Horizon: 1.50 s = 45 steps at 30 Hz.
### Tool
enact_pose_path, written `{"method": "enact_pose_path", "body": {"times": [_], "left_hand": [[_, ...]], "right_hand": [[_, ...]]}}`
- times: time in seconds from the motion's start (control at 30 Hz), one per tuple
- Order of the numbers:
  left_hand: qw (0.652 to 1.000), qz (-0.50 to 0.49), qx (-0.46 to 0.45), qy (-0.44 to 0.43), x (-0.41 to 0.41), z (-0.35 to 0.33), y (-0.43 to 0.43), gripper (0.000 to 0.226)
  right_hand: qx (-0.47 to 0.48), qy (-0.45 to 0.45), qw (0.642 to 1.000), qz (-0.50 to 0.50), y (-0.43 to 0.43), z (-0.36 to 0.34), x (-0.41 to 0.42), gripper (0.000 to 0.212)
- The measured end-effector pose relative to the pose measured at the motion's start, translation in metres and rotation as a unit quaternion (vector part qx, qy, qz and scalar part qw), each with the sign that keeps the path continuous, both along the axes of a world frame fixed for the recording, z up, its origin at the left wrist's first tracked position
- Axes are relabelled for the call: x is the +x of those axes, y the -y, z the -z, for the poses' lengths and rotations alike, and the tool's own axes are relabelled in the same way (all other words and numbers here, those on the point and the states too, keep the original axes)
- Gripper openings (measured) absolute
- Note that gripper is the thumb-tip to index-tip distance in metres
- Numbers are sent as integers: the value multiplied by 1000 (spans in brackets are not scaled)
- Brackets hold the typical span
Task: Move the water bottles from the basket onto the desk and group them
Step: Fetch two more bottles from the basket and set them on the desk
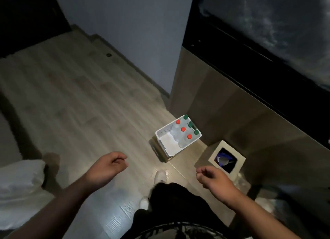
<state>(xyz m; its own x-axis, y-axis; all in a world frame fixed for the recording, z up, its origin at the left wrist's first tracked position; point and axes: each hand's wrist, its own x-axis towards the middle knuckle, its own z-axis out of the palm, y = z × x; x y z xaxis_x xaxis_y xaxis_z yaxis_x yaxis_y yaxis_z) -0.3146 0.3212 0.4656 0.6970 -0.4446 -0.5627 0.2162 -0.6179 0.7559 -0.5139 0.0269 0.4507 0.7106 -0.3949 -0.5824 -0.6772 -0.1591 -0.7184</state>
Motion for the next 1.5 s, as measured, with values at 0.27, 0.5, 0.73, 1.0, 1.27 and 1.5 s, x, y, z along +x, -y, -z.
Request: {"method": "enact_pose_path", "body": {"times": [0.27,0.5,0.73,1.0,1.27,1.5], "left_hand": [[994,97,43,-21,67,16,75,19],[972,222,74,7,157,0,131,27],[967,246,65,-14,216,5,187,20],[892,440,102,-29,287,39,273,16],[834,526,156,-49,343,88,271,7],[797,549,241,-77,356,171,286,30]], "right_hand": [[18,-10,998,63,35,43,75,11],[11,-10,1000,27,56,51,154,29],[7,-46,994,98,54,50,154,14],[53,-122,914,383,-1,54,133,10],[85,-109,848,511,-42,69,216,8],[123,-104,829,536,-20,157,254,8]]}}
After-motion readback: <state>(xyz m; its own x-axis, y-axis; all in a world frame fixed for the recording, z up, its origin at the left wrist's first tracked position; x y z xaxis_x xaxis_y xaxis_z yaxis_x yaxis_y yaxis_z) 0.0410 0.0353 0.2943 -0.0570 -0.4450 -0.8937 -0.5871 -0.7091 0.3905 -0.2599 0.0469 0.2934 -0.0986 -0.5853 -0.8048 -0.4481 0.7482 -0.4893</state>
